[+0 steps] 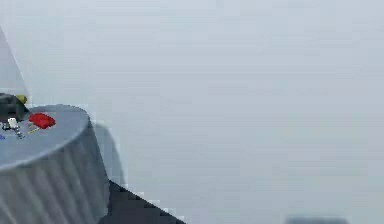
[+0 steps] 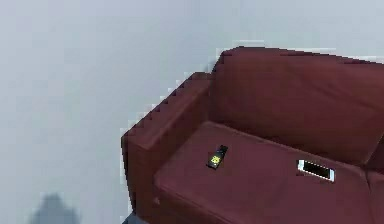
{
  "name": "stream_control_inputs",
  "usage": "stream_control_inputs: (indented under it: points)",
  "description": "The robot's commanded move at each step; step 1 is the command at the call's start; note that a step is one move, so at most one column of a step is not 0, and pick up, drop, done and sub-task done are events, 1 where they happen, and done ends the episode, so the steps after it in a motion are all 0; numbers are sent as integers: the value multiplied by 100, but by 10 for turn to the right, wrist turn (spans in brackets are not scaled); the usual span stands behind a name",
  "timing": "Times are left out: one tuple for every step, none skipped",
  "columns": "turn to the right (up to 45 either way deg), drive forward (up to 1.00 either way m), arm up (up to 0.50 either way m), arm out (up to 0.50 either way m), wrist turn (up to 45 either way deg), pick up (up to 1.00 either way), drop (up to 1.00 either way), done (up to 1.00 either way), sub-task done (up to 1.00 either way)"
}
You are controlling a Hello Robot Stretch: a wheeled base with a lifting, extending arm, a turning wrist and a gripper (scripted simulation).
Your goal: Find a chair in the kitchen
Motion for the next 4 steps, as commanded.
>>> stream_control_inputs:
  points:
    - [-450, 0, 0, 0, 0, 0, 0, 0, 0]
    - [-450, 0, 0, 0, 0, 0, 0, 0, 0]
    - [-450, 0, 0, 0, 0, 0, 0, 0, 0]
    - [0, 100, 0, 0, 0, 0, 0, 0, 0]
